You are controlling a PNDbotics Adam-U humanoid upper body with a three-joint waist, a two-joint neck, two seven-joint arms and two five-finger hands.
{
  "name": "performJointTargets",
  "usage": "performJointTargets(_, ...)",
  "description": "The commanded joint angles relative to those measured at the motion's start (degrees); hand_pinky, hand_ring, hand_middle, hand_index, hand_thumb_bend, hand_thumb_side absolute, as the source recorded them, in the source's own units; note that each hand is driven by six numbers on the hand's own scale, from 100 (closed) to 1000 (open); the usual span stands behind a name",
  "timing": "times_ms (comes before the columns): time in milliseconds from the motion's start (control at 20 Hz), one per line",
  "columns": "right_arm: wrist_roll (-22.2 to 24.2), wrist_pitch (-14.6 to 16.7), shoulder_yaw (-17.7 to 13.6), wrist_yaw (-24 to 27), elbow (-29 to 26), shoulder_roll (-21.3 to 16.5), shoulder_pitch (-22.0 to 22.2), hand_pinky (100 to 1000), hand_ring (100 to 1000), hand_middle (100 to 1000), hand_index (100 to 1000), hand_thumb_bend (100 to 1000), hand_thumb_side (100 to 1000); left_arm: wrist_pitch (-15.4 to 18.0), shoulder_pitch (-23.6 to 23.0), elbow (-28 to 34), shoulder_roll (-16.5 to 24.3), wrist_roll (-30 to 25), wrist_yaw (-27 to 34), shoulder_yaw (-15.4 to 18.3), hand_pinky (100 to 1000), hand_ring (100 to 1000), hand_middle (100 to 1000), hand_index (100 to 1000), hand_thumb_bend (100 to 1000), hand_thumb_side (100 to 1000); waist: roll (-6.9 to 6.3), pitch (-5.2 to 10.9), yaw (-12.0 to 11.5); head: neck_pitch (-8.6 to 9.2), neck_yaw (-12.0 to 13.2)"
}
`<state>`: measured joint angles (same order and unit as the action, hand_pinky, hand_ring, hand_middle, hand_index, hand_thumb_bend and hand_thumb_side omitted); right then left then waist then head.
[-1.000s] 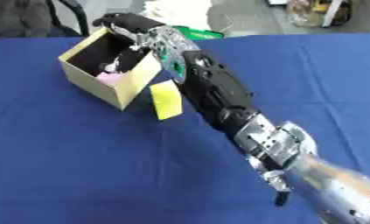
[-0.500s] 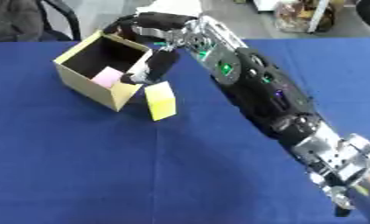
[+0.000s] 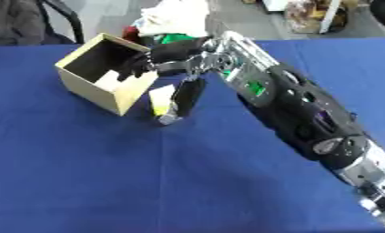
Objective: Pick up objects on the table and place them in the box.
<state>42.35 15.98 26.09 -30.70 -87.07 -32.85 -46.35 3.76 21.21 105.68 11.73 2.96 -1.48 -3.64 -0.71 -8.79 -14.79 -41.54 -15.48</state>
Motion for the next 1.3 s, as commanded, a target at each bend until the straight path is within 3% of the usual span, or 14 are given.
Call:
performJointTargets(50,-1.69,0.60,-0.83,-2.73,3.25,1.06,-1.34,881,892,953,1000,397,423,0.04,0.53,0.55,0.92,-0.01,0.22,0.38,619,648,638,819,270,617,-0.27,0.65,-0.18,0.23,-0.13)
performJointTargets(600,-8.49,2.71,-3.53,-10.47,16.93,5.14,-2.82,871,882,930,988,365,419,0.01,0.65,0.34,0.51,-0.32,0.40,0.16,618,648,640,819,267,621,-0.97,0.06,-0.72,0.53,-0.56)
performJointTargets(1150,-12.53,4.34,-5.11,-15.22,22.56,6.57,-3.12,866,868,892,951,330,407,0.05,0.83,0.30,0.37,-0.62,0.47,0.09,619,649,648,821,259,625,-1.04,-0.35,-1.14,1.01,-0.98)
performJointTargets(1300,-13.21,4.73,-5.23,-15.51,23.02,6.63,-3.06,860,850,808,895,285,396,0.05,0.90,0.31,0.36,-0.70,0.45,0.13,619,649,648,821,257,628,-0.97,-0.49,-1.11,1.15,-0.99)
